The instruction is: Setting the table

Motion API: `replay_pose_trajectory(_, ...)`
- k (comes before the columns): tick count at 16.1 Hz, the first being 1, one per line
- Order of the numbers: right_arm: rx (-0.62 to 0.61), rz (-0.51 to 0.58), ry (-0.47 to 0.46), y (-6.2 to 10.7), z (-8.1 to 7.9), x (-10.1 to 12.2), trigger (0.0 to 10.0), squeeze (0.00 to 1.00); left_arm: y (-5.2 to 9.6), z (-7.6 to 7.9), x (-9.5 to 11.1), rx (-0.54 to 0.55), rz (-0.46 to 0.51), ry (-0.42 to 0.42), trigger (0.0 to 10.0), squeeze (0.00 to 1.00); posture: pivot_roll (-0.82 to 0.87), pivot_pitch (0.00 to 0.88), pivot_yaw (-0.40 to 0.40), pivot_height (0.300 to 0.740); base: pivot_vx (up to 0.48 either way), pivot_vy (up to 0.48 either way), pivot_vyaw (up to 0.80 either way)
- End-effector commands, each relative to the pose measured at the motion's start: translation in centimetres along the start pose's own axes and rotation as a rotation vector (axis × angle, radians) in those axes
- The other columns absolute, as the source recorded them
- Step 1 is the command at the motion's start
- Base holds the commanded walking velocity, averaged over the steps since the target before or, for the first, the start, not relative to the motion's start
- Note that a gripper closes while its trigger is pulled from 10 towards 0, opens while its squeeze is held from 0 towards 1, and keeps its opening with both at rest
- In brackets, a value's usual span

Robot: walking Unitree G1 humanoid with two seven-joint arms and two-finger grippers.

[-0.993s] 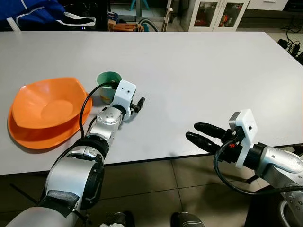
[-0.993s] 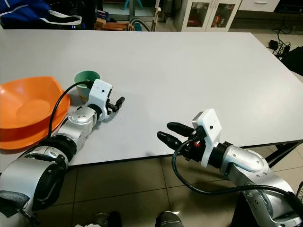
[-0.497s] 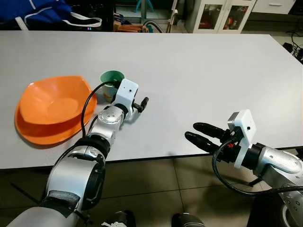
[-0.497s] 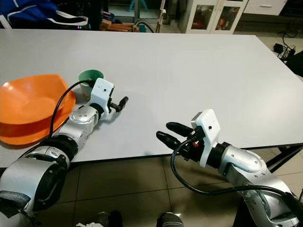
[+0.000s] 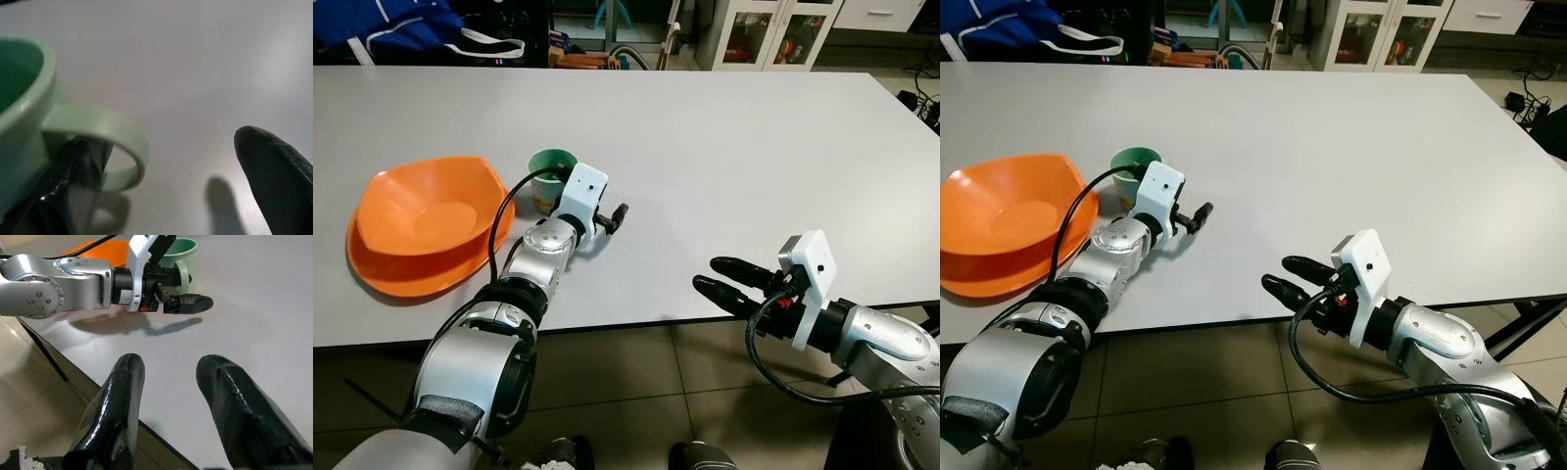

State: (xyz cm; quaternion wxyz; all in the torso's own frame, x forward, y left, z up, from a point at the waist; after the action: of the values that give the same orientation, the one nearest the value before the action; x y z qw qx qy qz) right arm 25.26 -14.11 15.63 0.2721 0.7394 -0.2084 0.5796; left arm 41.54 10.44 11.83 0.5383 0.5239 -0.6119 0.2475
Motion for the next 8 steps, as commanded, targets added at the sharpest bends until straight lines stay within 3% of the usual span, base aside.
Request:
replay_pose_trajectory(1, 0.001, 0.000, 0.005, 0.0, 0.1, -0.1, 10.0, 0.00, 0.0, -0.1, -0.6, 0.007, -0.040, 0.007, 10.0, 0.00, -0.32, 0.044, -0.011, 0.740, 0.000, 0.000, 0.00)
replay_pose_trajectory(4, 0.000, -0.002, 0.003, 0.1, 0.1, -0.2, 10.0, 0.00, 0.2, 0.1, -1.7, 0.014, -0.096, 0.058, 10.0, 0.00, -0.32, 0.046, -0.012, 0.740, 0.000, 0.000, 0.00)
replay_pose_trajectory(8, -0.006, 0.000, 0.005, 0.2, 0.1, -0.1, 10.0, 0.00, 0.2, 0.5, -1.0, 0.008, -0.058, 0.065, 10.0, 0.00, -0.32, 0.052, -0.011, 0.740, 0.000, 0.000, 0.00)
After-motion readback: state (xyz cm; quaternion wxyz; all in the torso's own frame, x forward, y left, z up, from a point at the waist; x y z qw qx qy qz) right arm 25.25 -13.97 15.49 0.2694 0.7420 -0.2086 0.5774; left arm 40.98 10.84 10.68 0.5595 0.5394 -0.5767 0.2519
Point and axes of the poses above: a point about 5 cm out from each wrist's last joint towards the gripper, its own y axis pointing back from the gripper into the wrist, its own x axis along the axis of the wrist's last joint, z = x × y, the point moved 3 cm from there along -y, pointing out of the wrist towards the gripper, and after that the axes turned 6 degrees about -y, right-handed, at the moved point
